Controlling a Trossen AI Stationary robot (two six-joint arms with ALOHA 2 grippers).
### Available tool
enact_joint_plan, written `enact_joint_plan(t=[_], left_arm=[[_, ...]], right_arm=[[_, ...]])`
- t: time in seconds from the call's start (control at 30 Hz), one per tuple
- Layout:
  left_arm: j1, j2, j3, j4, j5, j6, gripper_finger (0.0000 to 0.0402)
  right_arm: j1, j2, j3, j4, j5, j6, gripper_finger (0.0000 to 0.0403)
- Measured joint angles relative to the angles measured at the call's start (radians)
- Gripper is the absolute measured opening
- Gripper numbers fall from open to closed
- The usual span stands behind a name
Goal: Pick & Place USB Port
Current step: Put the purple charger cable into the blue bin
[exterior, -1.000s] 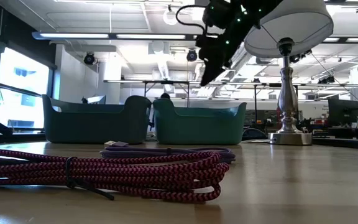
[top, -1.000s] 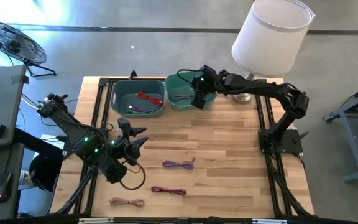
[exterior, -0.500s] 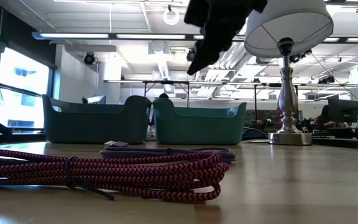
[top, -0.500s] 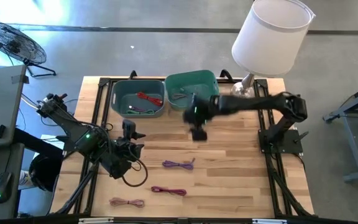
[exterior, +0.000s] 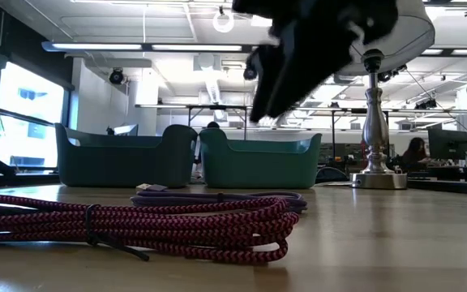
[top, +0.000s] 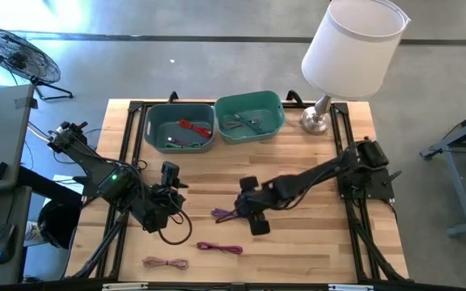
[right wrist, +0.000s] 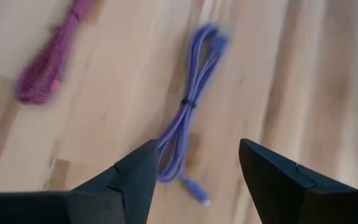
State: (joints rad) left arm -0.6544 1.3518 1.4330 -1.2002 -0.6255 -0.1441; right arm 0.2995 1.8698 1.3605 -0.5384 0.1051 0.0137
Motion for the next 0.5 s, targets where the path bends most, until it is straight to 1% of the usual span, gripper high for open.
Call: enact_joint_plan(t=[0.1,0.2,0.37,0.5], left_arm=[[0.0,0.0,0.0,0.0,0.036,-0.004,0.0185],[0.0,0.0,0.0,0.001,0.052,-0.026,0.0185],[0.0,0.0,0.0,0.002,0.09,-0.054,0.0185],[0.0,0.0,0.0,0.002,0.101,-0.072,0.0185]], right_arm=[[0.004,0.067,0.0,0.029,-0.007,0.029,0.0214],[0.004,0.115,0.0,0.05,-0.006,0.031,0.0214],[-0.015,0.163,0.0,0.052,-0.01,0.073,0.0213],[-0.034,0.188,0.002,0.057,-0.049,0.108,0.021]])
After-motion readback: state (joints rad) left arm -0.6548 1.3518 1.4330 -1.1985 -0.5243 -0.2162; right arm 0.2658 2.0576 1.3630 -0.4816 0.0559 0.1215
